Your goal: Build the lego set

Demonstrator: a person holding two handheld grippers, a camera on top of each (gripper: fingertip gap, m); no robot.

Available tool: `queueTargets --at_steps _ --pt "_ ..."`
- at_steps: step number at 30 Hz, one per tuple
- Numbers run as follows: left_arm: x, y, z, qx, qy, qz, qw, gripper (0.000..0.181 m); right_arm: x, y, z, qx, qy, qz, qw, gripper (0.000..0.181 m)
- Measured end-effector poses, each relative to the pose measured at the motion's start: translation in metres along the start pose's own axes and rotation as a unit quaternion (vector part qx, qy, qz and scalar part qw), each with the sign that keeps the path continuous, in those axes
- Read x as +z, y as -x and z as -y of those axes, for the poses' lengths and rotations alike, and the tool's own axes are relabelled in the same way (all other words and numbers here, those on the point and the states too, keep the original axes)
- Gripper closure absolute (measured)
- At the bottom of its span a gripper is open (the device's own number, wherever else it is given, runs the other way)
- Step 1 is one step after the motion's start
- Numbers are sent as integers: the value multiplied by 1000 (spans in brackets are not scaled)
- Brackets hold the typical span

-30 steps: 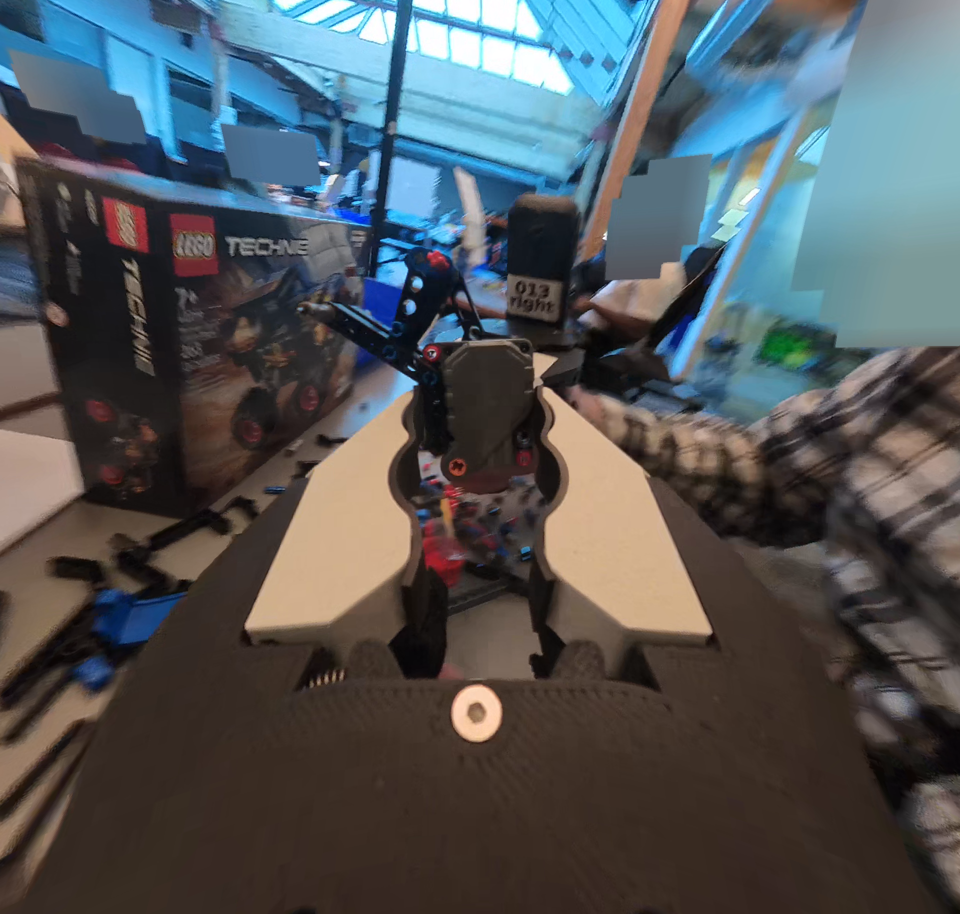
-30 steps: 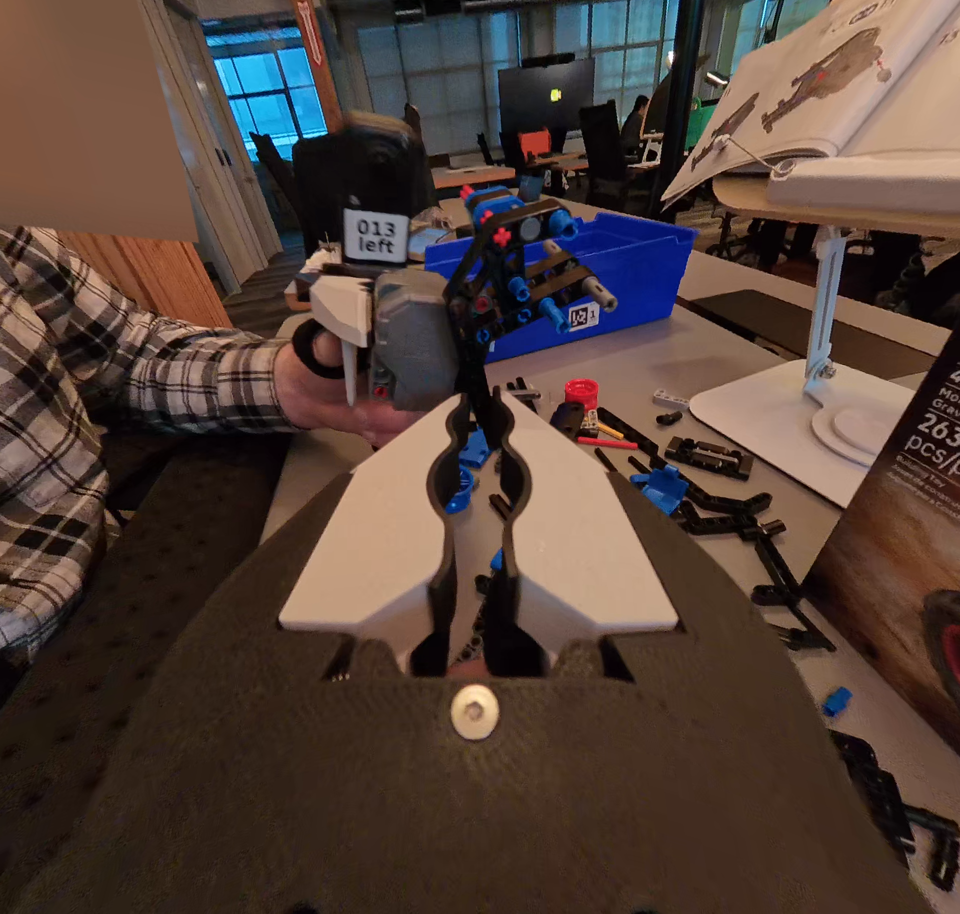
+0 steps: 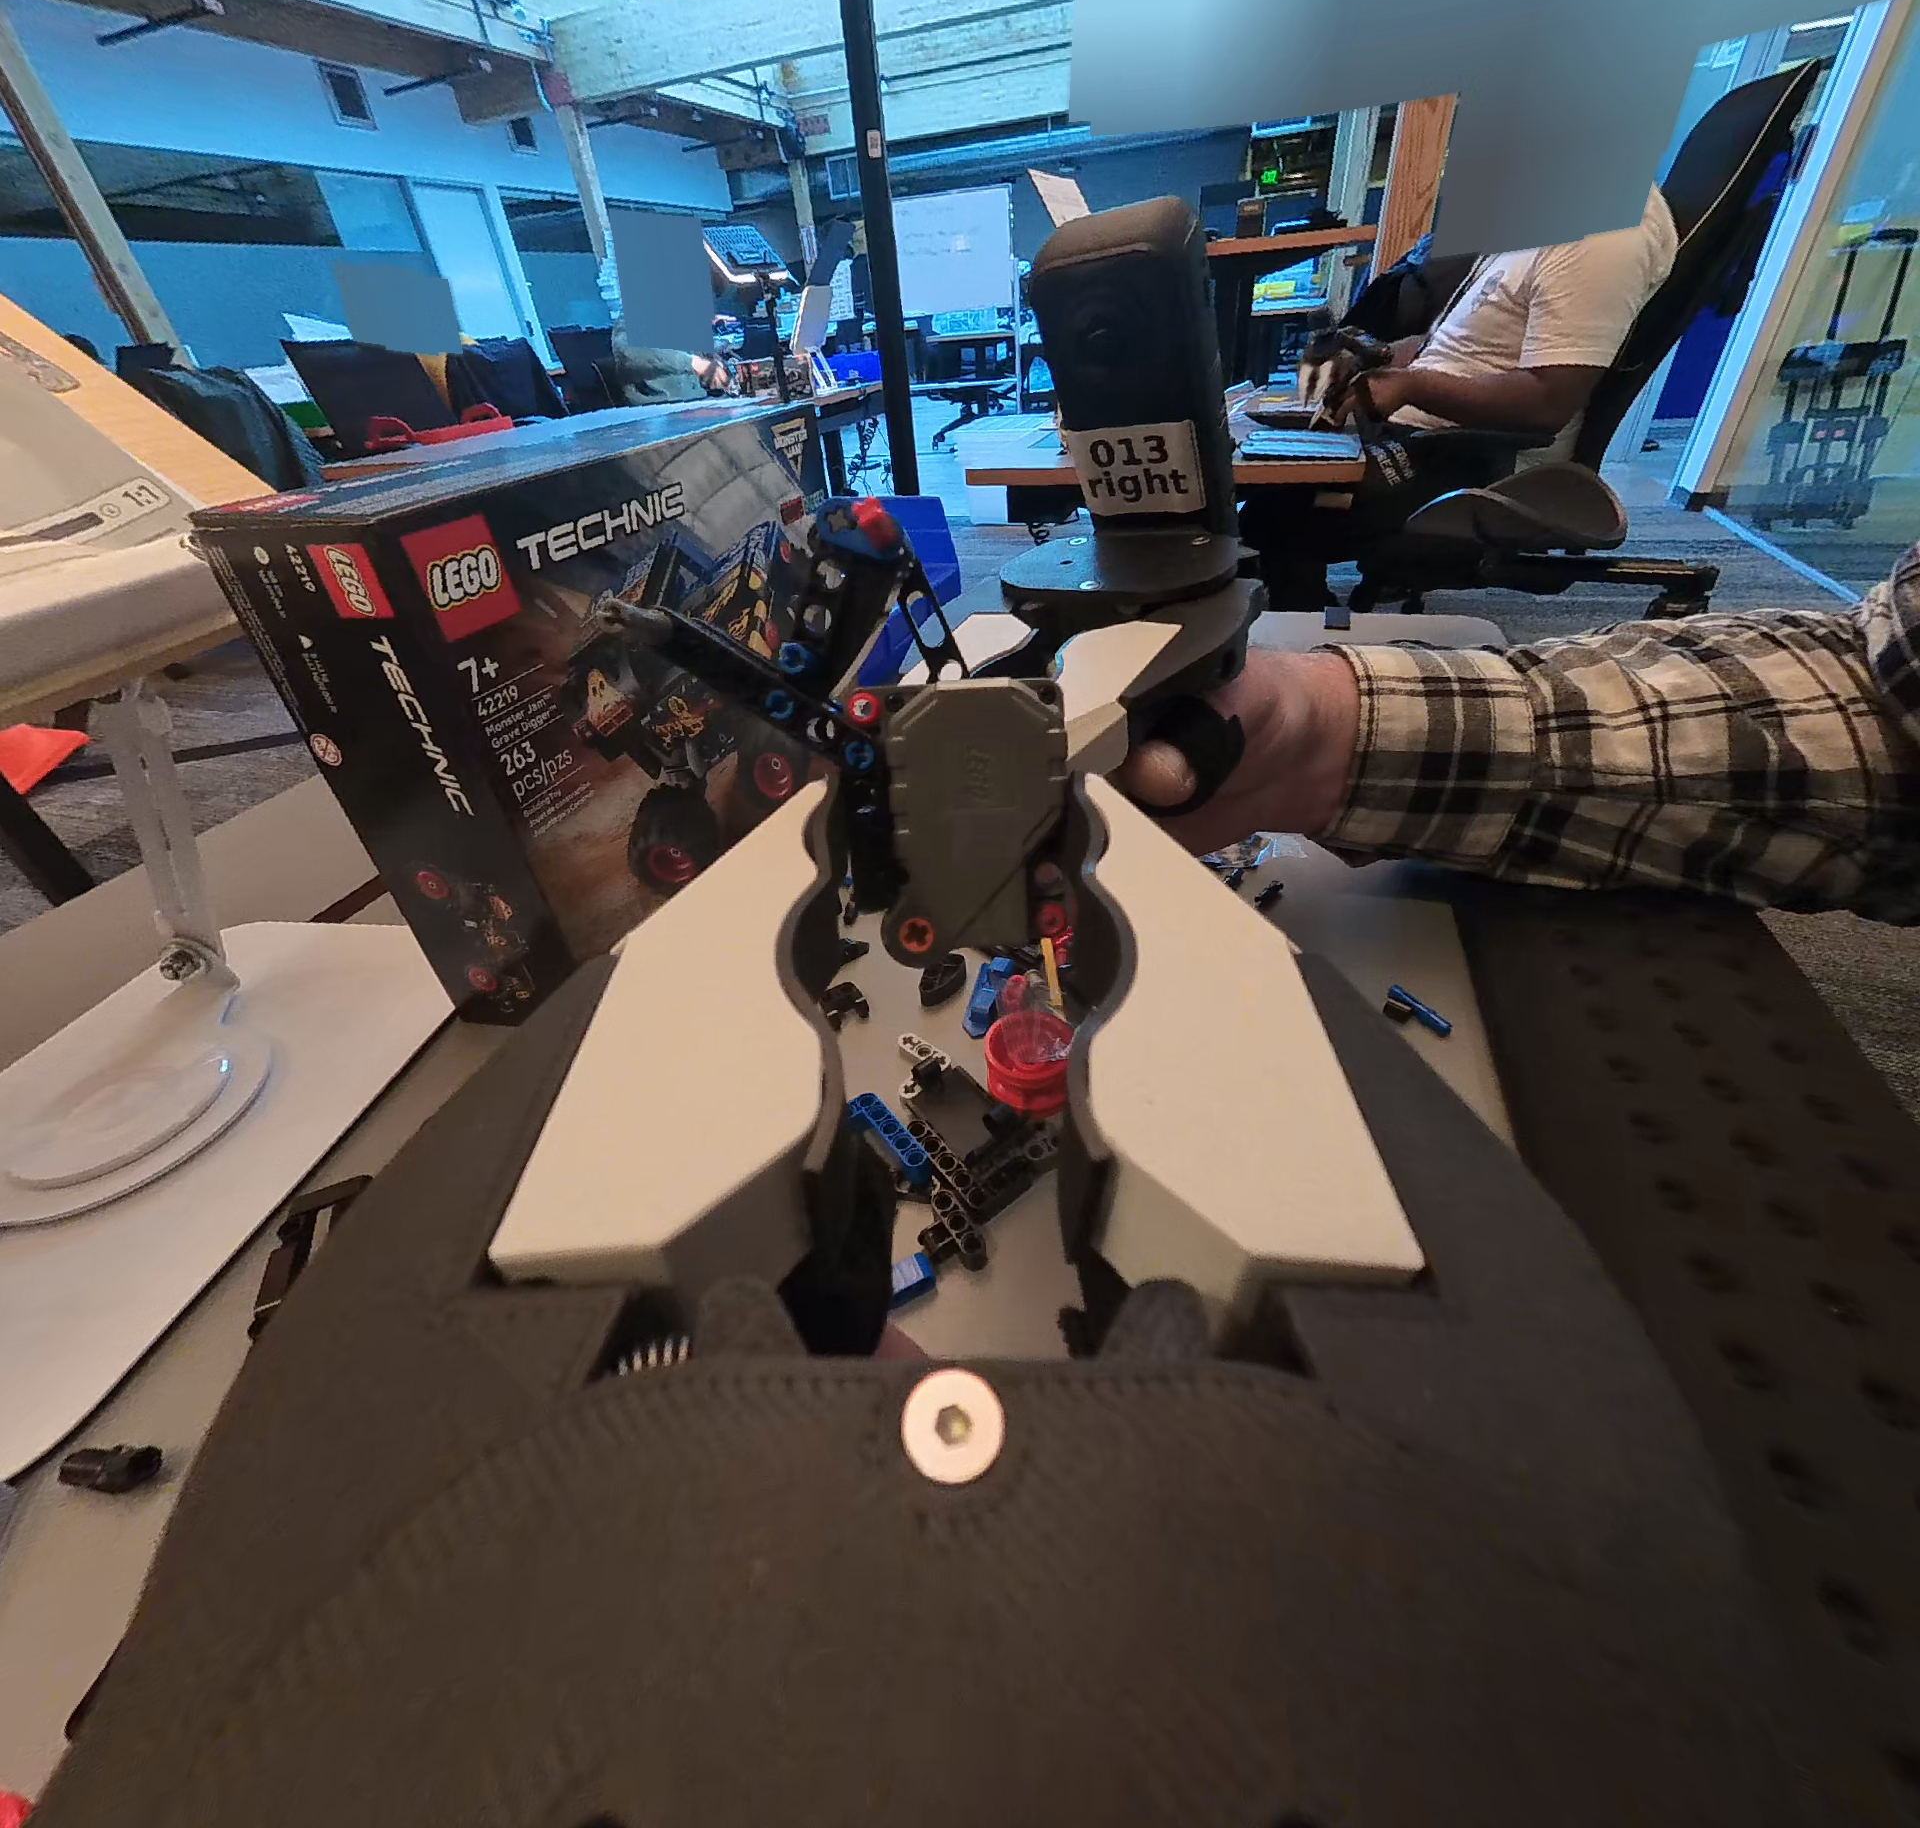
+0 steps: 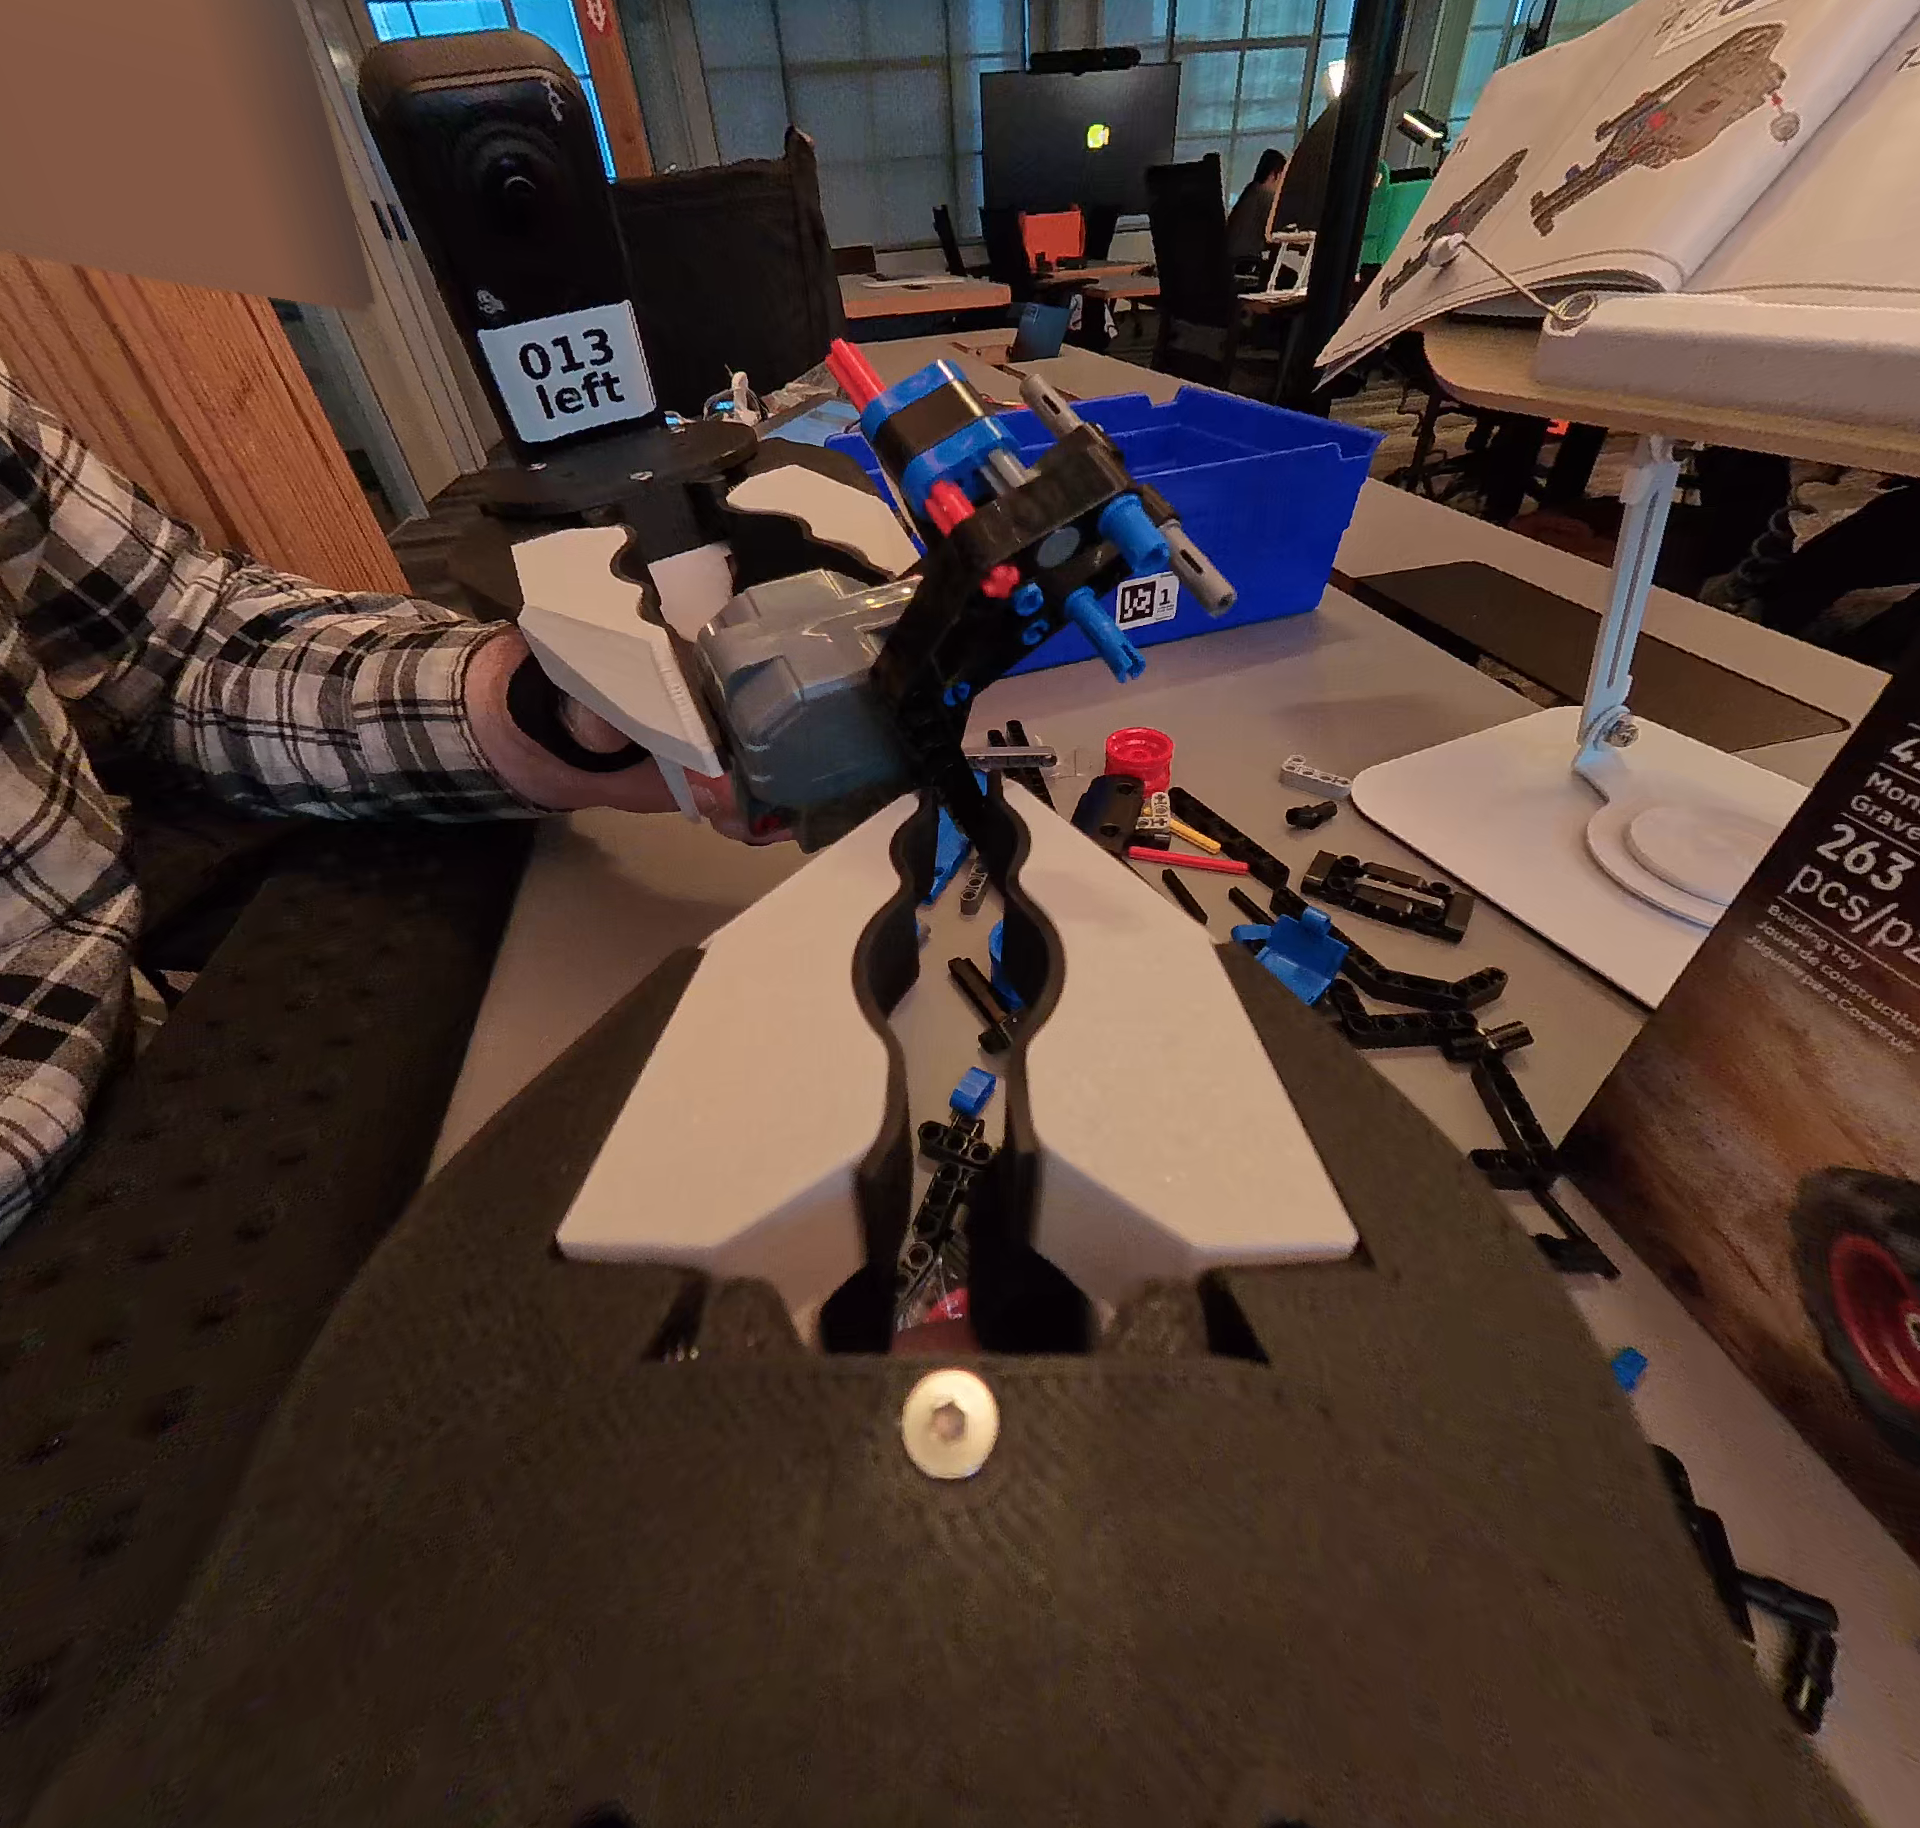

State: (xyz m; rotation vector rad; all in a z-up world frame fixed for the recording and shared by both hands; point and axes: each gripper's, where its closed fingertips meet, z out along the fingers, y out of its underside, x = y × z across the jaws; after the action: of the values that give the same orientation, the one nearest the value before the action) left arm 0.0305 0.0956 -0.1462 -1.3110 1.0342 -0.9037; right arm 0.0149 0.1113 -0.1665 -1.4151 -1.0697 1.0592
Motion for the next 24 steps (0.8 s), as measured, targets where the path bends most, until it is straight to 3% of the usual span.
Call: queueTargets --at_steps 16,21,24 --pt "1 -1 1 0 -4 -2 1000 142 -1 -1 1 -3 0 -3 1000 174" --pt "-3 6 11 -98 -51 -32 993 142 -2 0 6 9 -16 1 1000 175" --pt "-12 12 25 -199 -115 -80 970 142 -5 3 16 19 -41 11 999 176"
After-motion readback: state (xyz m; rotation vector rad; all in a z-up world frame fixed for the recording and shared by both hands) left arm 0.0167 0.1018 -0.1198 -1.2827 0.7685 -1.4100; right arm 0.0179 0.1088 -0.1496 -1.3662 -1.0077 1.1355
